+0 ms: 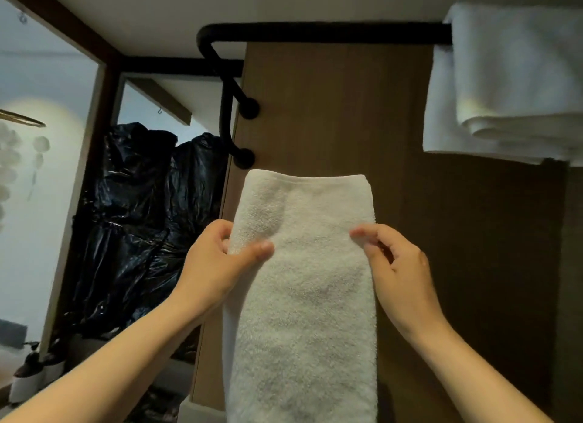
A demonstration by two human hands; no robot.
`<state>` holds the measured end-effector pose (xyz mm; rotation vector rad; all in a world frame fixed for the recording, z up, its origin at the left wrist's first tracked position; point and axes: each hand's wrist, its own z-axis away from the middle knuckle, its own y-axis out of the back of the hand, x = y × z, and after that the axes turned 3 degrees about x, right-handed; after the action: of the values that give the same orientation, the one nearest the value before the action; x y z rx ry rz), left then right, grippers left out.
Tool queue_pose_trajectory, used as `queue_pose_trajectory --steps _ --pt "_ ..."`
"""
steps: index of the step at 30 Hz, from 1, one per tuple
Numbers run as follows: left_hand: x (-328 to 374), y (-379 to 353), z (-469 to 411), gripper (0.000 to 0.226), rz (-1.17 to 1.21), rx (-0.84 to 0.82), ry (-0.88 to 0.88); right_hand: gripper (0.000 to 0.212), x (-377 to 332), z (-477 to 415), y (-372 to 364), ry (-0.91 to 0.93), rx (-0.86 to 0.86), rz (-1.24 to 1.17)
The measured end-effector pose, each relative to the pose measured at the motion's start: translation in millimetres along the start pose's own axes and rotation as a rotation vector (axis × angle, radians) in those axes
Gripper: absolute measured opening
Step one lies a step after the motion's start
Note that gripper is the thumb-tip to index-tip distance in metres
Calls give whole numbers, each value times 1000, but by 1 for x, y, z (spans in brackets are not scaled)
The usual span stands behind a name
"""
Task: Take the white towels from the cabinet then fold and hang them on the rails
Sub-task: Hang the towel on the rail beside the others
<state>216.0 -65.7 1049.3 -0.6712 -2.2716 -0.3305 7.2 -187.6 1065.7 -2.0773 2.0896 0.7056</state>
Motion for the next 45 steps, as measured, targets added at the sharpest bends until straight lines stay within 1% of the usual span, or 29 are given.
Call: queue_pose_trajectory --steps 2,3,4,5,8,9,10,12,15,18,20,23,25,28,30,33,36,38,40,43,45 --pt "20 -1 -9 57 -5 85 -115 31 -9 -15 5 65 22 21" --pt "28 -1 -15 63 -6 97 -198 33 -14 -24 8 104 38 41" --pt "36 0 -22 64 -17 95 -280 35 -19 -33 12 138 60 62" --pt "44 2 -29 58 -41 82 -351 36 -24 -42 16 170 83 86" --pt "63 3 -58 22 -129 57 -508 37 -38 -72 30 266 125 200" --pt "68 3 -68 15 -136 62 -548 38 -43 -81 34 300 126 255" --pt "74 3 -76 12 -139 66 -574 40 -48 -89 39 331 123 315" --pt "85 0 -93 19 -150 73 -615 46 -59 -105 48 370 97 418" --pt "99 -6 -114 36 -187 64 -663 65 -72 -126 58 381 59 518" --pt "116 -12 -135 44 -215 84 -722 72 -78 -150 65 409 89 591" --pt "129 -14 -149 46 -231 126 -785 74 -83 -166 71 412 130 619" --pt "152 -17 -166 41 -294 207 -896 73 -95 -188 82 449 207 662" --pt "168 -18 -178 41 -336 235 -937 72 -102 -202 91 451 244 678" --pt "186 -24 -198 51 -399 219 -934 72 -104 -225 100 419 253 727" --pt "196 -28 -213 48 -417 187 -904 72 -102 -245 105 412 241 766" --pt "205 -33 -228 43 -382 146 -856 72 -105 -269 108 392 209 816" --pt "212 -36 -238 43 -366 136 -765 71 -107 -285 108 386 171 812" --pt "216 -38 -246 41 -391 96 -666 69 -107 -294 109 331 117 814" --pt "219 -39 -252 45 -475 62 -594 65 -107 -299 113 238 46 889" --pt "221 -40 -256 60 -710 70 -557 63 -112 -300 116 168 -19 995" --pt "223 -40 -255 59 -772 57 -543 64 -115 -297 114 150 -37 1031"
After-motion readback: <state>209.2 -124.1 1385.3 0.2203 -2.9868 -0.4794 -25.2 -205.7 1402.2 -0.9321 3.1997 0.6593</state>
